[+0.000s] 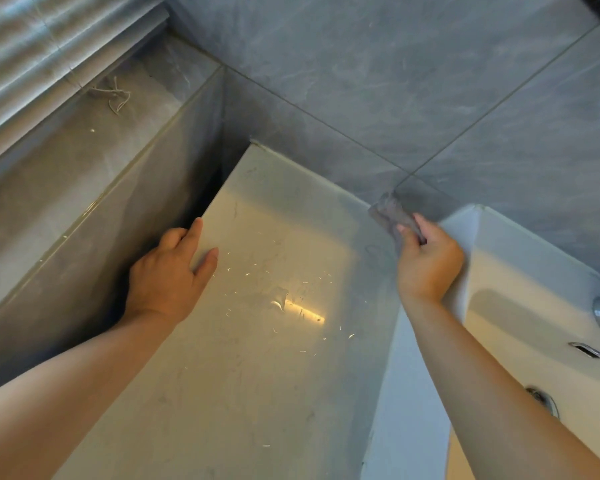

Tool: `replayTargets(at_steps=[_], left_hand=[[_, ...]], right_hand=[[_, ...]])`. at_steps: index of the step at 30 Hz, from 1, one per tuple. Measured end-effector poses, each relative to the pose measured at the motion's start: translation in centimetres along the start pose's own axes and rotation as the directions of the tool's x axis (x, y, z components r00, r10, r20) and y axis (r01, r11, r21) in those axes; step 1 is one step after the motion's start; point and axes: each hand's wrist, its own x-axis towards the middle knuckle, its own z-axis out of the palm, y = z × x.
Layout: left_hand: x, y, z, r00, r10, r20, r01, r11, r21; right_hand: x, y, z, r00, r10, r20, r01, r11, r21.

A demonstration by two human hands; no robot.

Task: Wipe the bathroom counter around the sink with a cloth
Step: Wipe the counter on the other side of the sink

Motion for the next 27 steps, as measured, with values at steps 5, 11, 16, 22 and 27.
replayTargets(at_steps=[5,11,16,22,27], left_hand=[[0.0,0.0,0.1,1.000,-0.003,-0.007,0.003,1.000,0.009],[0.0,0.0,0.1,1.000,0.009,-0.016,-0.009,1.000,0.012],[0.0,-0.1,0.0,1.000,0.017,-0.010,-0.017,1.000,0.018],[0.0,0.0,-0.1,1.000,0.026,-0.001,-0.026,0.999,0.023],[-0.2,0.0,-0.1,0.999,0.046,0.008,-0.046,0.999,0.014]], right_hand=[[2.7,0.9,1.6,0.967,-0.093,0.236,0.182,0.903,-0.389],[-1.2,2.3,3.2,0.971,0.130,0.202,-0.107,0.987,-0.118],[-2.2,2.5,2.4,0.963,0.129,0.238,-0.112,0.990,-0.086],[-6.0,2.1,1.4,0.971,0.144,0.193,-0.141,0.990,-0.030],[-9.3,2.2,0.7,0.974,0.134,0.183,-0.133,0.991,-0.017]])
